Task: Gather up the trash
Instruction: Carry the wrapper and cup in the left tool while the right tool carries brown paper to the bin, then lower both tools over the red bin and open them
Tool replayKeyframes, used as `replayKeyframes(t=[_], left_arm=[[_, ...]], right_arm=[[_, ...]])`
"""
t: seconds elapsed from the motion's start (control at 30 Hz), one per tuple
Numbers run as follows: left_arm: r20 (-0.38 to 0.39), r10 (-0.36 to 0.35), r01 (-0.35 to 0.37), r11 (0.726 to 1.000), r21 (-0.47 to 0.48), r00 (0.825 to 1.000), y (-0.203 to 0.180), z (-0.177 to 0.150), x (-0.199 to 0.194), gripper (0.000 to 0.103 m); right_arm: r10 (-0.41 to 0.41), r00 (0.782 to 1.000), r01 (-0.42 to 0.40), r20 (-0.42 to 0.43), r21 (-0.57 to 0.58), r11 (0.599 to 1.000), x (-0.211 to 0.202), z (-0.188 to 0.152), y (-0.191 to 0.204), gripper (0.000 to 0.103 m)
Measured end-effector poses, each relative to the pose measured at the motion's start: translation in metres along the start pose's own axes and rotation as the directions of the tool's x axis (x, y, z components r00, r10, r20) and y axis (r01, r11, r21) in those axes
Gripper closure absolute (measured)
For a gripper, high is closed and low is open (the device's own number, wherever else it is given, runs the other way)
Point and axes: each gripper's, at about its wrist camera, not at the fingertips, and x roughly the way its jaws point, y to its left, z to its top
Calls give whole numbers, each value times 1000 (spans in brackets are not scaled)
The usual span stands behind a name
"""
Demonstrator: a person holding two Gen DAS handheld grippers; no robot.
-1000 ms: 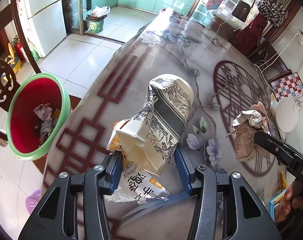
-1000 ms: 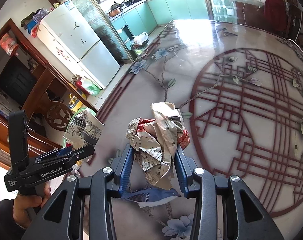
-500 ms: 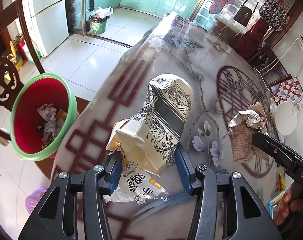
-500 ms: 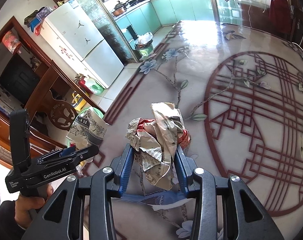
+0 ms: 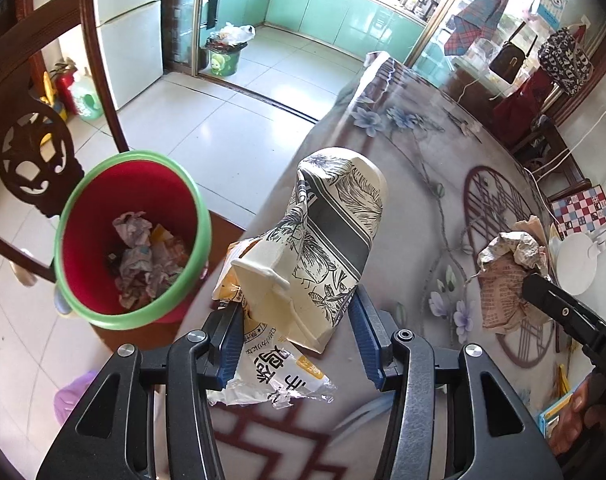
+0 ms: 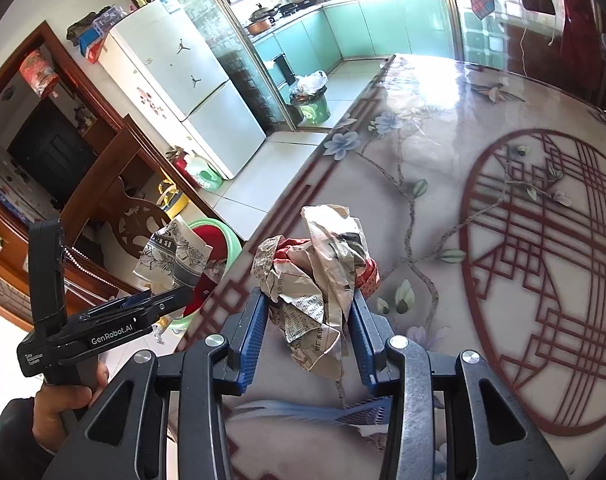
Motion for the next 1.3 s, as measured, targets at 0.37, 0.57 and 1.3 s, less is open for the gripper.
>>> replayKeyframes(t=[0.37,0.57,1.3], left_arm=[[-8,-13,13,1000,-8,1000,50,12,-8,55],[-4,2,-2,1000,8,1000,75,20,-13,55],[-18,23,-24,998,-62,1000,166,37,-16,55]], right_arm=[[-12,1000,12,4,-5,1000,24,6,54,65],[-9,1000,9,0,-5,1000,43,8,83,65],[21,999,-24,-49,-65,998,121,28,176,65]])
